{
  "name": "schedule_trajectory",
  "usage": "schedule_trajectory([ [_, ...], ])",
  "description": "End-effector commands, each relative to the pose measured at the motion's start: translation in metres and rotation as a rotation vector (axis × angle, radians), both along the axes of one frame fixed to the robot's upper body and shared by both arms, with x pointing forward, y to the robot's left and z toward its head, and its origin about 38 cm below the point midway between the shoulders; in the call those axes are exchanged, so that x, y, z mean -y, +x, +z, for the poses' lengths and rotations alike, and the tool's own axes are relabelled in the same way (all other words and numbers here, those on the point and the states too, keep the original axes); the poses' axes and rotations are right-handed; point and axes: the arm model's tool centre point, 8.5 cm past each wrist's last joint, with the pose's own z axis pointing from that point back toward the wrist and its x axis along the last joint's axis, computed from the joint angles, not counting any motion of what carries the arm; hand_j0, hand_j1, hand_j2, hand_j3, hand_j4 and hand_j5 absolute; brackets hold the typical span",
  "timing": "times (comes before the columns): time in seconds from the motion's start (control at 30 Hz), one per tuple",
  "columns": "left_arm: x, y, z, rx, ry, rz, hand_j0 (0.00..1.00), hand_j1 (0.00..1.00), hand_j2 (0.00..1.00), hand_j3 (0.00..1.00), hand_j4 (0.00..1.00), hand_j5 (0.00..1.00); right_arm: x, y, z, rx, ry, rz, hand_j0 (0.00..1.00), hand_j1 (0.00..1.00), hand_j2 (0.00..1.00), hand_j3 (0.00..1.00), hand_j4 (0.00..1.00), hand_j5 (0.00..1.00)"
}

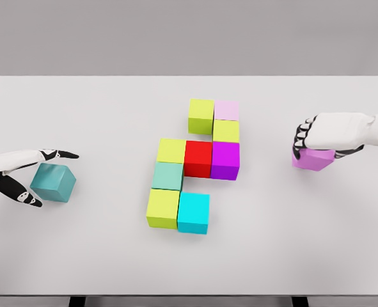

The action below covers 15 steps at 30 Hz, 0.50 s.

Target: Assemble the squares on the desktop into the number 2

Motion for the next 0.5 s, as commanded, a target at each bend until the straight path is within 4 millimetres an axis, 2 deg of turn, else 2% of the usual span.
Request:
schedule_trajectory([
  [0.0,0.000,0.000,0.001,-0.001,-0.005,0.003,1.00,1.00,1.00,1.00,1.00,1.00,-0.006,-0.009,0.009,0.007,0.011,0.031,0.53,0.53,0.53,0.53,0.53,0.53],
  [0.1,0.000,0.000,0.000,-0.004,-0.004,0.004,0.99,0.99,0.99,0.99,0.99,0.99,-0.017,-0.020,0.014,0.005,0.029,0.077,0.53,0.53,0.53,0.53,0.53,0.53],
  [0.2,0.000,0.000,-0.001,-0.005,-0.005,0.006,0.87,0.87,0.87,0.87,0.87,0.87,-0.022,-0.023,0.014,0.003,0.033,0.093,0.53,0.53,0.53,0.53,0.53,0.53],
  [0.23,0.000,0.000,-0.001,-0.007,-0.005,0.007,0.86,0.86,0.86,0.86,0.86,0.86,-0.024,-0.024,0.015,-0.001,0.044,0.099,0.53,0.53,0.53,0.53,0.53,0.53],
  [0.3,0.003,-0.003,-0.010,-0.028,0.008,-0.003,0.81,0.81,0.81,0.81,0.81,0.81,-0.038,-0.027,0.002,-0.030,0.073,0.126,0.53,0.53,0.53,0.53,0.53,0.53],
  [0.4,0.003,-0.003,-0.011,-0.029,0.010,-0.007,0.76,0.76,0.76,0.76,0.76,0.76,-0.043,-0.030,0.003,-0.033,0.082,0.145,0.53,0.53,0.53,0.53,0.53,0.53],
  [0.47,0.003,-0.003,-0.012,-0.034,0.012,-0.002,0.71,0.71,0.71,0.71,0.71,0.71,-0.052,-0.033,-0.010,-0.069,0.080,0.170,0.53,0.53,0.53,0.53,0.53,0.53],
])
